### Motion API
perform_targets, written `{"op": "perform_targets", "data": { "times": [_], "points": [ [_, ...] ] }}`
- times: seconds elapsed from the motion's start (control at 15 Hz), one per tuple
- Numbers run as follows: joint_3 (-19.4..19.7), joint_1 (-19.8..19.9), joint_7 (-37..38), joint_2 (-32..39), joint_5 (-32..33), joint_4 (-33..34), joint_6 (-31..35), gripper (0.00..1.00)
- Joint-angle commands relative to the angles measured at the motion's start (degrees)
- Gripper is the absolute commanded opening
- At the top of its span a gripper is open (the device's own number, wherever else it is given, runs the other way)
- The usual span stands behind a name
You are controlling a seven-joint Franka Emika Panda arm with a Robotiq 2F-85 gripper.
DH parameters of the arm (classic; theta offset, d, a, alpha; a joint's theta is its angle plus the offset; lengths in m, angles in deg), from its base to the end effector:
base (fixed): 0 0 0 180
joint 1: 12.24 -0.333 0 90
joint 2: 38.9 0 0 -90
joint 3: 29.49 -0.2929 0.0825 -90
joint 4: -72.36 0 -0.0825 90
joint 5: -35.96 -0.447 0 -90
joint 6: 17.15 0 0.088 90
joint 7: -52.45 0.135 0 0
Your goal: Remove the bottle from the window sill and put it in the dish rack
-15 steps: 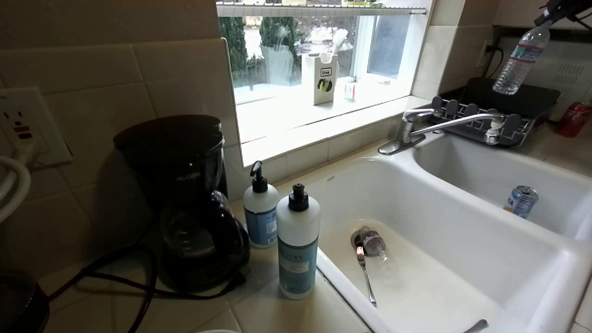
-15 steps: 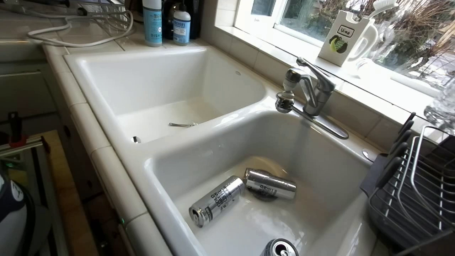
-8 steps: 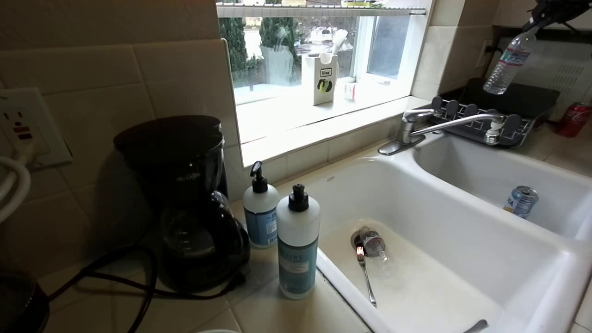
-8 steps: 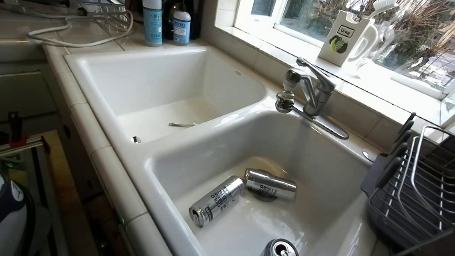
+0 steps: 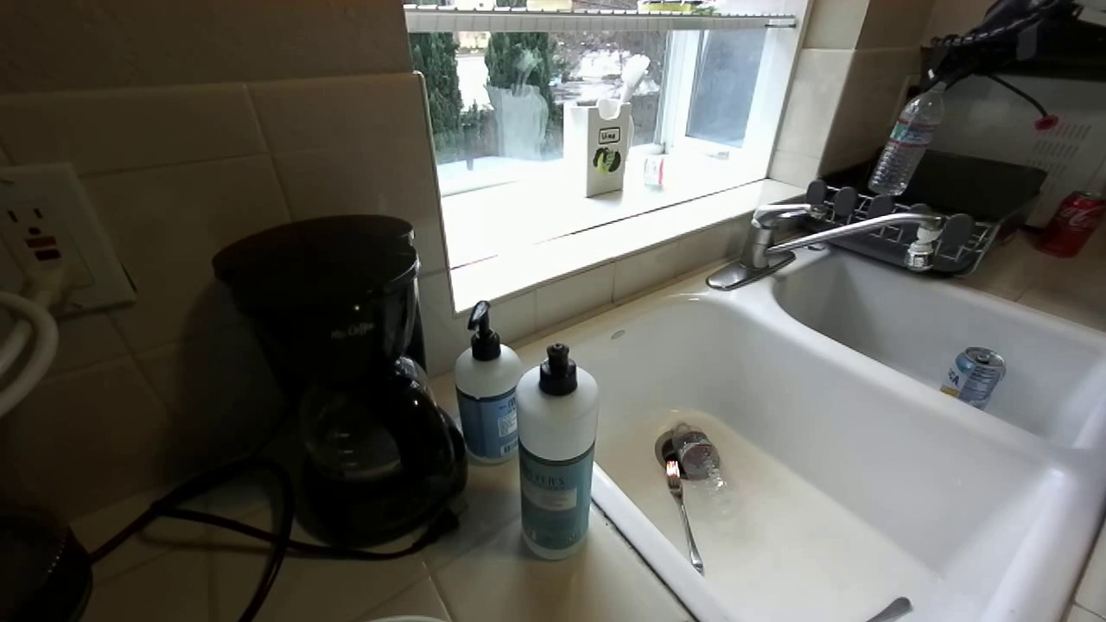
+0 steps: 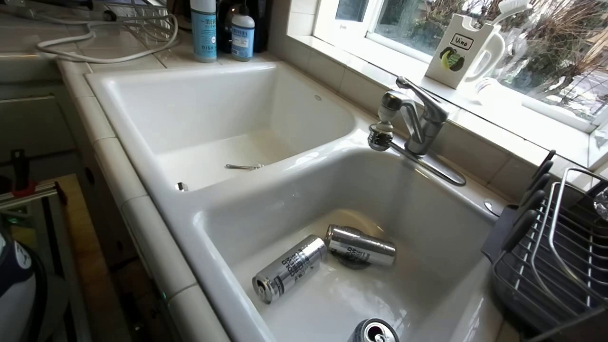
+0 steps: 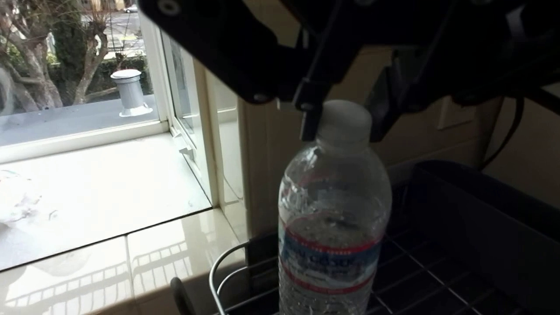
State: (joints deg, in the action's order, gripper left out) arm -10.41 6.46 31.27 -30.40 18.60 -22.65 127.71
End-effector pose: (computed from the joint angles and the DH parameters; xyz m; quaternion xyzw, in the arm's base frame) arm 0.5878 -0.4371 0.5489 0.9059 -0.2071 0.3595 0.0844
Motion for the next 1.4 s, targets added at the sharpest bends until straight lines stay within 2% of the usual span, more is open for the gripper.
{"op": "perform_targets", "data": {
  "times": [0.0, 0.4, 0.8, 1.33],
  "points": [
    [-2.89, 3.04, -1.77, 5.46, -2.72, 6.84, -3.81, 0.08],
    [-5.84, 5.68, -1.56, 9.99, -1.42, 11.68, -6.38, 0.08],
    [-7.04, 4.85, -1.22, 8.78, 2.11, 8.94, -4.09, 0.08],
    [-9.05, 4.93, -2.02, 8.61, 1.11, 7.12, -1.19, 0.08]
  ]
}}
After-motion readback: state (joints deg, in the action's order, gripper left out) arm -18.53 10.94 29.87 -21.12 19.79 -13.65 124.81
